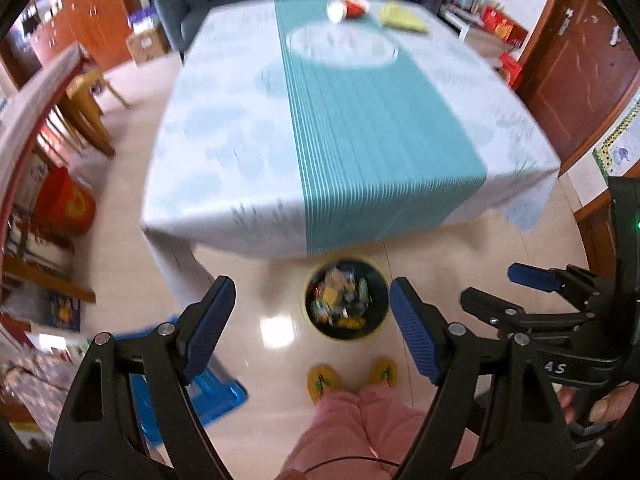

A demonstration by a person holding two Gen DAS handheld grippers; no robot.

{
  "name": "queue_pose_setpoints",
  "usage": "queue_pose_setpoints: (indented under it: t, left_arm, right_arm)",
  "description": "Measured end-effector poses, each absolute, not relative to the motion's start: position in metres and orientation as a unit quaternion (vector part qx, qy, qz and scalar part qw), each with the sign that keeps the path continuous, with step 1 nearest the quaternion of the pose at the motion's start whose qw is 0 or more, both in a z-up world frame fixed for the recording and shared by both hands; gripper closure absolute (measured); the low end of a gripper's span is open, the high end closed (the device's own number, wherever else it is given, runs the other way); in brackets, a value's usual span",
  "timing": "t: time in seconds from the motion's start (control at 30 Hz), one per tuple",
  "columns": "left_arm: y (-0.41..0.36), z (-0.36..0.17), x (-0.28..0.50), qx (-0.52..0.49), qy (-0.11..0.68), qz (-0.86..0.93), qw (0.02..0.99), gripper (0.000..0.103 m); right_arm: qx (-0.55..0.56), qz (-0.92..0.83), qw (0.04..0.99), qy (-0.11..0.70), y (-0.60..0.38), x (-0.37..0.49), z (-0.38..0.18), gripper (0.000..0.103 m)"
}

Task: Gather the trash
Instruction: 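Raise both tools back over the table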

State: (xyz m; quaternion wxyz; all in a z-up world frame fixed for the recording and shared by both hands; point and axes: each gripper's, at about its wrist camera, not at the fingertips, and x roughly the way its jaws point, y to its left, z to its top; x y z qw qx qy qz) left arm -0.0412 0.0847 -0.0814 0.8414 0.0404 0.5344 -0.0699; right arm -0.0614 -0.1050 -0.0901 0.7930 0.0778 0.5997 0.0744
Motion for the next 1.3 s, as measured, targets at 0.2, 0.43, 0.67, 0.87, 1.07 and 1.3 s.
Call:
queue_pose_setpoints:
  t: [0.2,0.43,0.67,0.87,1.07,1.3]
  left_arm:
    - [0.082,-0.014,-0.028,0.050,0.474,-0.081,0.875,0.026]
    - [0.078,0.048,-0.003,0.059,0.411,-0.104,0.904,0.026]
    - [0.079,0.086,0.035,0.051,0.377,-0.122,0.916,0.025]
    - [0.074,0.104,0.079,0.047,0.362,-0.120,0.923,0.025]
    - [0.057,0.111,0.147,0.049,0.354,-0.098,0.929,0.024]
    - [0.004,0.098,0.275,0.066,0.381,-0.068,0.920,0.024]
  right_arm:
    - [0.064,0.062,0.835,0.543,-0.108,-0.052,-0.014,0.025]
    - [0.069,0.037,0.870,0.486,-0.125,-0.035,0.047,0.025]
    - [0.069,0.019,0.889,0.451,-0.134,-0.007,0.089,0.025]
    - [0.066,0.021,0.898,0.434,-0.142,0.041,0.108,0.025]
    - [0.063,0.039,0.902,0.425,-0.168,0.116,0.108,0.025]
    - [0.059,0.069,0.895,0.437,-0.227,0.245,0.093,0.024]
